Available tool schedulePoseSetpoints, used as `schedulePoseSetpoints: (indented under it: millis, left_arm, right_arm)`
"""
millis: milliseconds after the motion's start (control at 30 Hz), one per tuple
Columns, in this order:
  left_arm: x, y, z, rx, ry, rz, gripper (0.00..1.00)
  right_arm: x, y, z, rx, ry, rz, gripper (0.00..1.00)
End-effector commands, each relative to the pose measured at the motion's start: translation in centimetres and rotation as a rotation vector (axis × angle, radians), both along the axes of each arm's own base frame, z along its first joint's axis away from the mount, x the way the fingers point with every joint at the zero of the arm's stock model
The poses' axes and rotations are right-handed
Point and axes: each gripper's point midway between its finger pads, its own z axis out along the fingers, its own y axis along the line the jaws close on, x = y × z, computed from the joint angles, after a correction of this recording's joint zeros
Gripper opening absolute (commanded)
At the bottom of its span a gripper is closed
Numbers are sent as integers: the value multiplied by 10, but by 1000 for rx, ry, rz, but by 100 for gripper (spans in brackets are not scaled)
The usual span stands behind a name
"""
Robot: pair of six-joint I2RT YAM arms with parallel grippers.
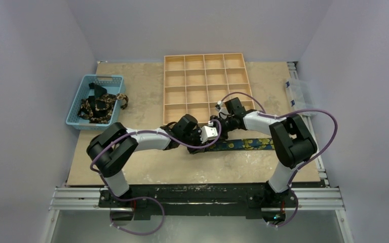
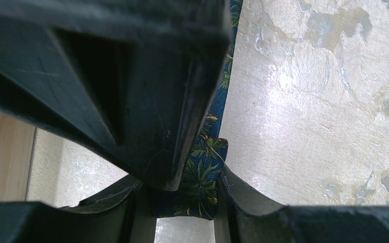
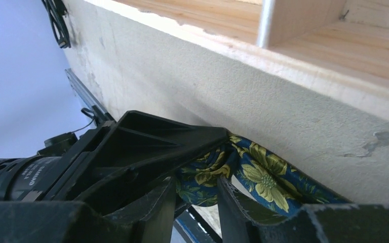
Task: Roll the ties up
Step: Roll the tie at the center of the board.
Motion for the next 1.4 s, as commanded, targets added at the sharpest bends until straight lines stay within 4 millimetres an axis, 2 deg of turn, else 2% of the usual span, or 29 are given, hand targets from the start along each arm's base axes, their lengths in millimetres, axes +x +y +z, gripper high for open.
schedulePoseSetpoints:
  millis: [0, 67, 167, 267, 300, 333, 367, 400, 467, 600, 767, 867, 1000, 1367]
  left_arm:
    - [-19, 14, -30, 72, 83, -8, 26]
    - [-18, 13, -29, 66, 81, -3, 27]
    - [-17, 12, -29, 60, 82, -2, 27]
    - [-16, 11, -29, 57, 83, 2, 26]
    - [-16, 11, -29, 58, 82, 3, 26]
    - [-16, 11, -29, 60, 82, 3, 27]
    - [-17, 11, -30, 62, 83, 2, 26]
    - [-17, 12, -30, 63, 84, 1, 27]
    - [-17, 12, -30, 64, 83, 2, 27]
    - [-17, 12, -31, 63, 85, 4, 27]
    - [-16, 11, -31, 57, 87, 11, 27]
    - [-16, 11, -31, 55, 91, 21, 27]
    - [-17, 12, -34, 56, 98, 30, 27]
    - [-18, 15, -36, 60, 93, 39, 27]
  right_arm:
    - [-3, 8, -7, 55, 13, 16, 32]
    - [-6, 6, -12, 49, 22, 23, 27]
    - [-13, 3, -17, 43, 34, 33, 25]
    - [-17, -1, -24, 22, 35, 34, 14]
    - [-19, -2, -26, 18, 44, 36, 13]
    - [-20, -2, -27, 17, 51, 40, 18]
    - [-21, -3, -26, 11, 51, 38, 30]
    - [-21, -4, -24, 7, 44, 35, 37]
    - [-22, -5, -17, 12, 31, 30, 43]
    - [-23, -2, -9, 43, 25, 15, 39]
    - [-26, 0, -14, 67, 52, 5, 33]
    - [-30, -1, -14, 66, 67, 11, 40]
    - [-34, -3, -9, 66, 65, 6, 43]
    - [-31, -5, 5, 149, 44, -104, 38]
